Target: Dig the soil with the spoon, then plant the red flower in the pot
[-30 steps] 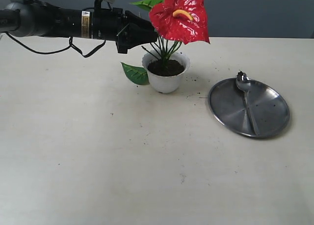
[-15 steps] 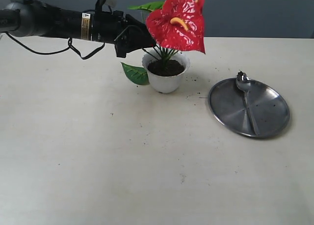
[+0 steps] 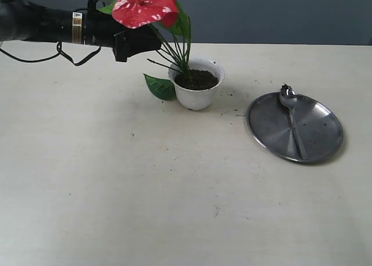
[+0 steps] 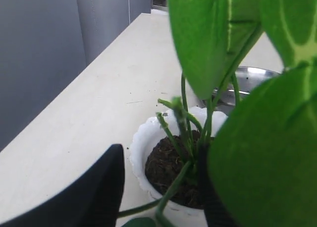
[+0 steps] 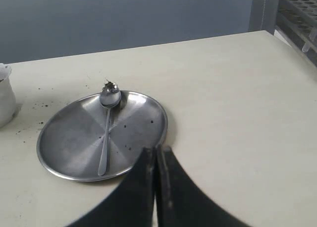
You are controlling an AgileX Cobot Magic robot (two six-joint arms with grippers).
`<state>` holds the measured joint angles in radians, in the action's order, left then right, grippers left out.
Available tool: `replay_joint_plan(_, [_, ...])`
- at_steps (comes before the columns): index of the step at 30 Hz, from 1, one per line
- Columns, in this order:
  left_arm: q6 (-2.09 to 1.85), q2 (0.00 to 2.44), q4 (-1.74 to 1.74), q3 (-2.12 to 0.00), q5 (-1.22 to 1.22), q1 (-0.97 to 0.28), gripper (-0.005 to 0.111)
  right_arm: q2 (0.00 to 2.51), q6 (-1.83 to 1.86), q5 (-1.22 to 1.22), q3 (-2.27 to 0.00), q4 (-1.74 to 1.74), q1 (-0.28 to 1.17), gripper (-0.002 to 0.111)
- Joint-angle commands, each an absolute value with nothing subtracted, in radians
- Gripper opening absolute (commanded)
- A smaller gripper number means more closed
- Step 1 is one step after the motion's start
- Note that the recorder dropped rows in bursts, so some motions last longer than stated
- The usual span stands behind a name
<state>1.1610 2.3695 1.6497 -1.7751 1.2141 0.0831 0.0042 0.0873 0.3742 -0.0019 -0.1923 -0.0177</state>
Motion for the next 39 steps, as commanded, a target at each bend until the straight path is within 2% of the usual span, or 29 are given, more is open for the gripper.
replay_joint_plan(1, [1.162, 2.368, 1.610, -1.774, 1.221, 0.071, 0.045, 0.000, 0.090, 0.364, 0.000, -0.192, -0.021, 0.000])
replay_joint_plan(18, [1.118, 2.389, 1.514, -1.774, 1.221, -0.012, 0.045, 0.000, 0.090, 0.364, 0.000, -0.192, -0.021, 0.000])
replay_joint_plan(19, [1.116, 2.389, 1.504, -1.774, 1.221, -0.012, 0.043, 0.000, 0.090, 0.364, 0.000, -0.192, -0.021, 0.000])
replay_joint_plan(22, [1.116, 2.389, 1.498, -1.774, 1.221, -0.014, 0.022, 0.000, 0.090, 0.364, 0.000, -0.192, -0.021, 0.000])
replay_joint_plan(27, [1.116, 2.389, 1.496, -1.774, 1.221, -0.039, 0.010, 0.000, 0.090, 0.364, 0.000, -0.192, -0.021, 0.000])
replay_joint_plan(28, [1.116, 2.389, 1.496, -1.774, 1.221, -0.043, 0.000, 0.000, 0.090, 0.364, 0.000, -0.192, -0.021, 0.000])
replay_joint_plan(39, [1.114, 2.389, 1.483, -1.774, 1.203, -0.052, 0.000, 0.000, 0.090, 0.364, 0.000, -0.192, -0.021, 0.000])
